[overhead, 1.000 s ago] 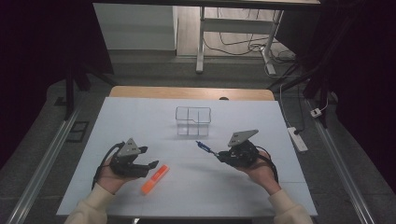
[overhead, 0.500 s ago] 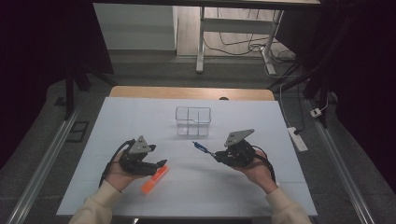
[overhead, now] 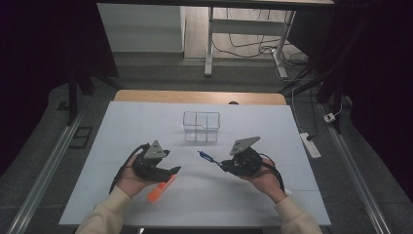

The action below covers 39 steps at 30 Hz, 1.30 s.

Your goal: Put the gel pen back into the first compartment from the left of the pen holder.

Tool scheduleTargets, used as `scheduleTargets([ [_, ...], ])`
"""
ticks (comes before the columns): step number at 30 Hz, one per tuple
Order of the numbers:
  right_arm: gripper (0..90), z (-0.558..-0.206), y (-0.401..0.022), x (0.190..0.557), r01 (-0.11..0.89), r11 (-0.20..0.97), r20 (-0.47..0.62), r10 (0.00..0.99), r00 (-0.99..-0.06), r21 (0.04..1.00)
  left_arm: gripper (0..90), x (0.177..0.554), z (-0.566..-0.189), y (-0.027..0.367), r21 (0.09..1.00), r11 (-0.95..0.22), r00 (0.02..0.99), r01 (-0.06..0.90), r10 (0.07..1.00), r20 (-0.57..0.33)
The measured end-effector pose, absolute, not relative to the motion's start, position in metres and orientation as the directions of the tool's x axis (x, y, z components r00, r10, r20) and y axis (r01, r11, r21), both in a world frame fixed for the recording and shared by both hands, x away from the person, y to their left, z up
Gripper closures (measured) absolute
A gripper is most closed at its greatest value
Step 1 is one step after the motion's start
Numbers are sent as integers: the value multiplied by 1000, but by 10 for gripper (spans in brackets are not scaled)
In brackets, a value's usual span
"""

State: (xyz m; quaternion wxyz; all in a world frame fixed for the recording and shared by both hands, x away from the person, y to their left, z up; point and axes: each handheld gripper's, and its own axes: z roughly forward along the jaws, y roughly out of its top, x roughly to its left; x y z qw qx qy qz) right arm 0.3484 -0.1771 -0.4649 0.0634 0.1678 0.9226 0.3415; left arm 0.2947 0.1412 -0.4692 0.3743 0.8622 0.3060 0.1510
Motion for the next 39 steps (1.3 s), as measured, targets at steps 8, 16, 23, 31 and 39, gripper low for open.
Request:
scheduleTargets([
  [8, 790, -468, -169, 347, 265, 721, 7, 339, -941, 640, 293, 297, -464, 121, 734, -564, 792, 379, 608, 57],
  [16, 790, -472, -163, 346, 264, 731, 19, 325, -946, 629, 295, 300, -463, 109, 717, -600, 810, 355, 580, 86],
  [23, 790, -475, -158, 345, 264, 738, 31, 313, -949, 620, 293, 302, -465, 103, 709, -619, 824, 337, 558, 95],
  [31, 790, -476, -153, 344, 259, 748, 39, 299, -954, 611, 284, 308, -469, 90, 682, -659, 842, 317, 527, 118],
  [39, 790, -478, -150, 344, 261, 754, 56, 287, -956, 603, 290, 310, -474, 74, 633, -724, 848, 275, 492, 195],
])
